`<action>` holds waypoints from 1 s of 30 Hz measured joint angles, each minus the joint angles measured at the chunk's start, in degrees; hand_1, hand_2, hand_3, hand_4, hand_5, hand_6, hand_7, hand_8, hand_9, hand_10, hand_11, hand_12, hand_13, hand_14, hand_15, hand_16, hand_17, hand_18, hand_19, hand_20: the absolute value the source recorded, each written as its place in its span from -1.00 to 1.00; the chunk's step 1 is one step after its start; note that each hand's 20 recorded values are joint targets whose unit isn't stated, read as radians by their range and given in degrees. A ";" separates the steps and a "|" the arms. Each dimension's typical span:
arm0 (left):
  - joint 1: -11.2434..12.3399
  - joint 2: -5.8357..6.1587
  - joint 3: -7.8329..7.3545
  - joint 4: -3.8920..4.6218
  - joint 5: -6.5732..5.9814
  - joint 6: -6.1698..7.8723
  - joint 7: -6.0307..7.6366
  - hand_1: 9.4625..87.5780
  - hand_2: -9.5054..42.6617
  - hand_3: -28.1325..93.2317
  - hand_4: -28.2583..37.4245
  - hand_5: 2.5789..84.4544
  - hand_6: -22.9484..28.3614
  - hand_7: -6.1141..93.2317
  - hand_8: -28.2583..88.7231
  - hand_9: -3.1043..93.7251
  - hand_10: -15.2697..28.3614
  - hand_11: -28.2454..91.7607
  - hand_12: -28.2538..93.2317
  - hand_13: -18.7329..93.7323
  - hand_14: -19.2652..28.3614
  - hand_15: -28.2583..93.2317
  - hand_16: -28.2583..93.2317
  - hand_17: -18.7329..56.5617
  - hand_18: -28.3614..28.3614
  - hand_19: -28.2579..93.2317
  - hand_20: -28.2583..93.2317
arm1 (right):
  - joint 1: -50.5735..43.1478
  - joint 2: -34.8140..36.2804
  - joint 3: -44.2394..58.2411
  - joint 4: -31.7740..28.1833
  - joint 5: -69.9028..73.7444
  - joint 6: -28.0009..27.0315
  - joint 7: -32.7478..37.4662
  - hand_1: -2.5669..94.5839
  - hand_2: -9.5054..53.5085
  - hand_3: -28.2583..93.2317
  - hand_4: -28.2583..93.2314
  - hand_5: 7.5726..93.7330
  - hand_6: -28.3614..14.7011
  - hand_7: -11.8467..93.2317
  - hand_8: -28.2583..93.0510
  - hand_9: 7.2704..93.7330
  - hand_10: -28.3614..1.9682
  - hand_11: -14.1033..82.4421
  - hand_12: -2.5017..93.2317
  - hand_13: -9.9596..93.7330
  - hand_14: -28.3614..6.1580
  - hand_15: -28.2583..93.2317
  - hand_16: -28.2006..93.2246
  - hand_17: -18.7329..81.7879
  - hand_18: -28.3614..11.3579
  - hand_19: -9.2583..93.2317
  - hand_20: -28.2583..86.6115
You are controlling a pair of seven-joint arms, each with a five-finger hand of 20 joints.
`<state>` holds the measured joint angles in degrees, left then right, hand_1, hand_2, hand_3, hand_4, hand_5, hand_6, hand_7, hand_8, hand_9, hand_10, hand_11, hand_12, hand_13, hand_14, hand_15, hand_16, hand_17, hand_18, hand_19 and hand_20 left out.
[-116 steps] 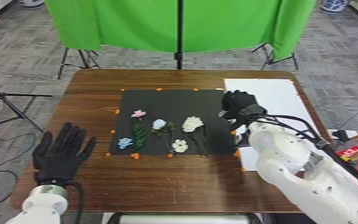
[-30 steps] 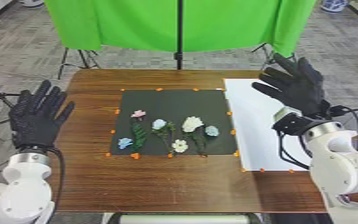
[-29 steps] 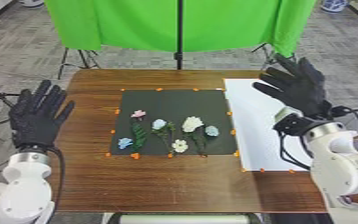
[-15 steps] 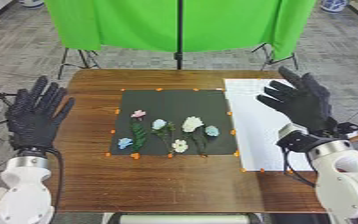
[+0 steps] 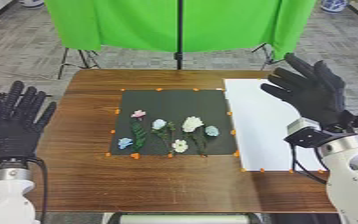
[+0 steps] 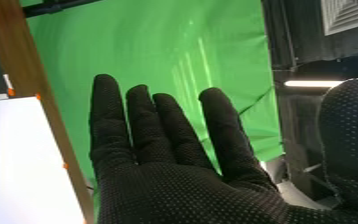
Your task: Arrange flowers
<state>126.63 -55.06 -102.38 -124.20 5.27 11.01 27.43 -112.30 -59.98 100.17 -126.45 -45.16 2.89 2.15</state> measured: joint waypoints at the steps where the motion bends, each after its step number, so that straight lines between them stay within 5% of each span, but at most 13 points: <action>1: 0.10 -0.15 -0.15 0.01 -0.28 -0.02 0.07 -0.56 -0.18 0.69 -1.00 -0.09 0.08 -0.56 -0.70 -0.24 0.29 -0.23 -0.39 -0.23 0.25 -0.20 -0.62 -0.61 0.46 -0.04 -0.30 | -0.16 0.02 0.14 -0.17 0.18 0.02 -0.15 -0.65 -0.59 0.68 -0.92 -0.48 0.05 -0.63 -0.65 -0.41 -0.29 -0.67 -0.66 -0.29 -0.26 -0.36 -0.18 -0.39 -0.49 -0.17 -0.20; 6: 0.39 -0.83 -0.17 0.13 -1.95 -0.15 0.28 -0.56 -0.17 0.69 -1.00 -0.09 0.09 -0.56 -0.70 -0.22 0.30 -0.23 -0.39 -0.21 0.26 -0.19 -0.62 -0.61 0.46 -0.03 -0.30 | -1.13 -0.38 1.30 -0.92 1.47 -0.23 -0.02 -0.64 -0.60 0.67 -0.93 -0.43 0.05 -0.62 -0.65 -0.38 -0.30 -0.66 -0.65 -0.28 -0.27 -0.35 -0.18 -0.39 -0.49 -0.16 -0.20; 17: 2.28 -1.38 -0.41 -0.02 -2.37 -0.49 0.20 -0.55 -0.15 0.68 -1.00 -0.04 0.09 -0.54 -0.70 -0.10 0.33 -0.21 -0.38 -0.06 0.33 -0.13 -0.64 -0.48 0.32 -0.11 -0.35 | -3.70 -1.14 3.69 -1.65 1.76 -1.40 1.15 -0.64 -0.58 0.66 -0.93 -0.30 0.04 -0.60 -0.65 -0.35 -0.37 -0.65 -0.65 -0.26 -0.32 -0.33 -0.18 -0.39 -0.49 -0.16 -0.20; 24: 3.54 -2.19 -1.78 -0.45 -2.57 -0.81 0.37 -0.55 -0.12 0.67 -1.00 0.07 0.15 -0.55 -0.69 0.19 0.49 -0.03 -0.30 0.02 0.40 -0.09 -0.64 -0.44 0.33 -0.11 -0.35 | -4.77 -2.21 5.81 -2.36 2.36 -2.77 3.07 -0.64 -0.56 0.65 -0.92 -0.24 0.05 -0.58 -0.65 -0.29 -0.40 -0.63 -0.63 -0.22 -0.32 -0.30 -0.18 -0.39 -0.52 -0.14 -0.19; 30: 5.47 -2.87 -2.70 -0.83 -2.52 -1.25 0.34 -0.54 -0.08 0.64 -1.00 0.19 0.17 -0.50 -0.68 0.29 0.53 0.44 -0.12 0.24 0.52 0.44 -0.50 -0.43 0.50 0.01 -0.28 | -5.04 -2.60 6.74 -2.72 2.84 -2.91 3.61 -0.63 -0.56 0.65 -0.92 -0.21 0.06 -0.57 -0.66 -0.20 -0.39 -0.60 -0.61 -0.16 -0.35 -0.24 -0.17 -0.38 -0.55 -0.09 -0.17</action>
<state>132.10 -57.93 -105.08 -125.04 2.76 9.77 27.77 -117.34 -62.58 106.91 -129.17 -42.33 -0.02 5.76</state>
